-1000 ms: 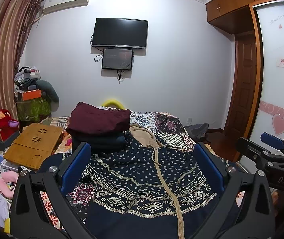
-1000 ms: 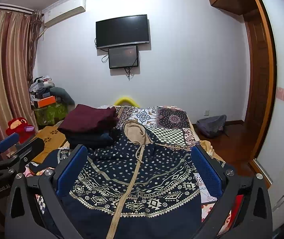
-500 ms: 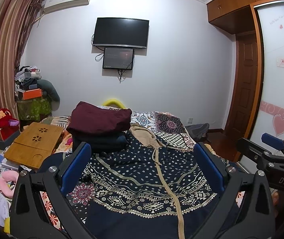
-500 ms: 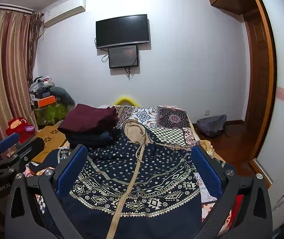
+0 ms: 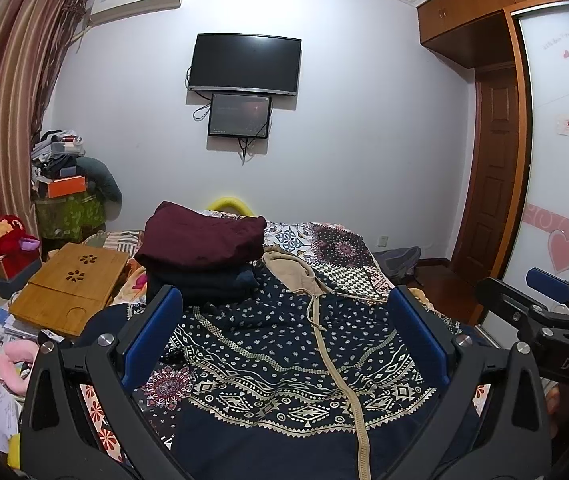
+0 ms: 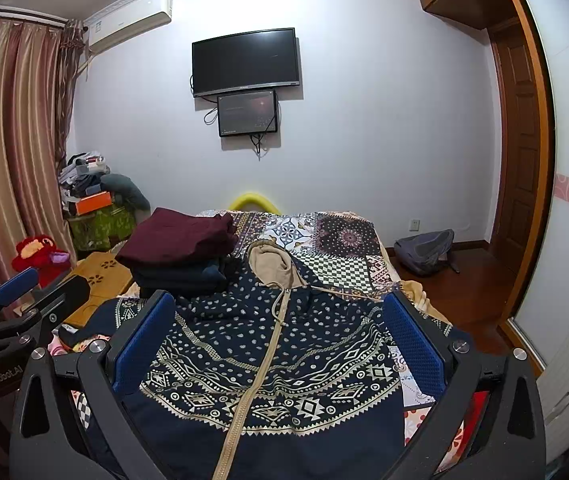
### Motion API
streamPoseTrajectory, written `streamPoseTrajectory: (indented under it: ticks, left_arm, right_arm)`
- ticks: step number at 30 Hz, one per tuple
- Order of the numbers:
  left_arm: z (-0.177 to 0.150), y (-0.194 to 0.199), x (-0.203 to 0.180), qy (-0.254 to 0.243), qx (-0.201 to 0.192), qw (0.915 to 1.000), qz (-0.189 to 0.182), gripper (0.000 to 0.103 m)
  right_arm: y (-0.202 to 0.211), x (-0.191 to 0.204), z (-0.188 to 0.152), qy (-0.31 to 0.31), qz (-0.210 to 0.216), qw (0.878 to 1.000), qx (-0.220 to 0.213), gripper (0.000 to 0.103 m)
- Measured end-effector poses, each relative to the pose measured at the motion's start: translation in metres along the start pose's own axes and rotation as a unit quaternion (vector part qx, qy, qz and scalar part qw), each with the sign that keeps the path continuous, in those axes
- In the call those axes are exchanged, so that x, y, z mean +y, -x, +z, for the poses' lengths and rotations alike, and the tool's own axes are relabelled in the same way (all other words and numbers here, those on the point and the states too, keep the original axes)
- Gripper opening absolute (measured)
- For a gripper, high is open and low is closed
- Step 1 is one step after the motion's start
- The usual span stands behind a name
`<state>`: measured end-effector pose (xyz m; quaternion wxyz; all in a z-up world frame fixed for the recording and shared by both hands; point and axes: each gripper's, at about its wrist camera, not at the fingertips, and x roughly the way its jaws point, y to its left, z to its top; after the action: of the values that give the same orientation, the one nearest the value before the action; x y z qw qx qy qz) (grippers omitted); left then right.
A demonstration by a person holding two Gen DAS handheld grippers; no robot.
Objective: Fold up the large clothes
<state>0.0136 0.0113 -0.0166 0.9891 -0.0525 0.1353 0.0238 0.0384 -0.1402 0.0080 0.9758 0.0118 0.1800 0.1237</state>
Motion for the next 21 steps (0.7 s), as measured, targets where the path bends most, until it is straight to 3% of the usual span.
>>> streamPoseTrajectory:
  ticks: [21]
  left_arm:
    - [-0.0007,-0.0075,-0.0004,0.001,0.008,1.0,0.003,0.103]
  right_arm:
    - [-0.0069,0.0031,-0.0044,-0.001,0.005,1.0,0.007,0.103]
